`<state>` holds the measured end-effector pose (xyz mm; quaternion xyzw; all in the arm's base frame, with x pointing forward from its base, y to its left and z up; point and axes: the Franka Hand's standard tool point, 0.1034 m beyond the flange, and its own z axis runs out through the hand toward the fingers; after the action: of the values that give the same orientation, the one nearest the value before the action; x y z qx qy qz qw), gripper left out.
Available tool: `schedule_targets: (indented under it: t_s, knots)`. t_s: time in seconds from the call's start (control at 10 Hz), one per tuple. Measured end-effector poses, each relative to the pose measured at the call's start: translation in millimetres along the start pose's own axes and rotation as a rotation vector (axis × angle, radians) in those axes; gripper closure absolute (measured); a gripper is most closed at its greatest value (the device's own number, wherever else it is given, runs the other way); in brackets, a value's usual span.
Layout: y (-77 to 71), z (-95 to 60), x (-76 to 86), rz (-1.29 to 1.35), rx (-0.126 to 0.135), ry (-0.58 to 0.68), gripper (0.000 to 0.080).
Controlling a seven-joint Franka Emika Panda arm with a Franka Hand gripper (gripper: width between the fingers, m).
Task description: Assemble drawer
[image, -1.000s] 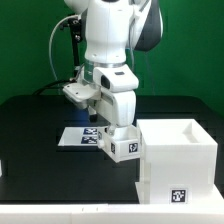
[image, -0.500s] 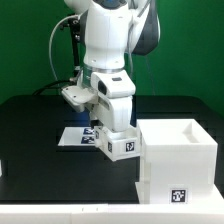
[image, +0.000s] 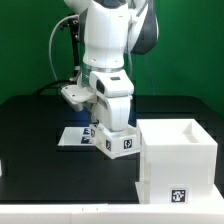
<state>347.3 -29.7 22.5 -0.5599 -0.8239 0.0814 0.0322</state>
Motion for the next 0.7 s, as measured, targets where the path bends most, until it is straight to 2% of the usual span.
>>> schedule_targets:
  t_s: [0.1, 0.2, 0.3, 0.4, 0.5, 0.7]
  knots:
    - [3.9, -5.6, -6.0, 0.126, 0.025, 0.006, 0.0748]
    - [11.1, -12.5, -9.2, 0.252, 0.031, 0.005, 0.0748]
    - [15.3, -20.9, -9.7, 0.381, 0.115, 0.005, 0.076]
    - [30.7, -33.5, -22.6, 0.38, 0.155, 0.001, 0.076]
    - [37.8, -38.0, -37.6, 0.317, 0.127, 0.006, 0.076]
    - [32.4, -33.8, -34.4, 0.355, 0.138, 0.006, 0.076]
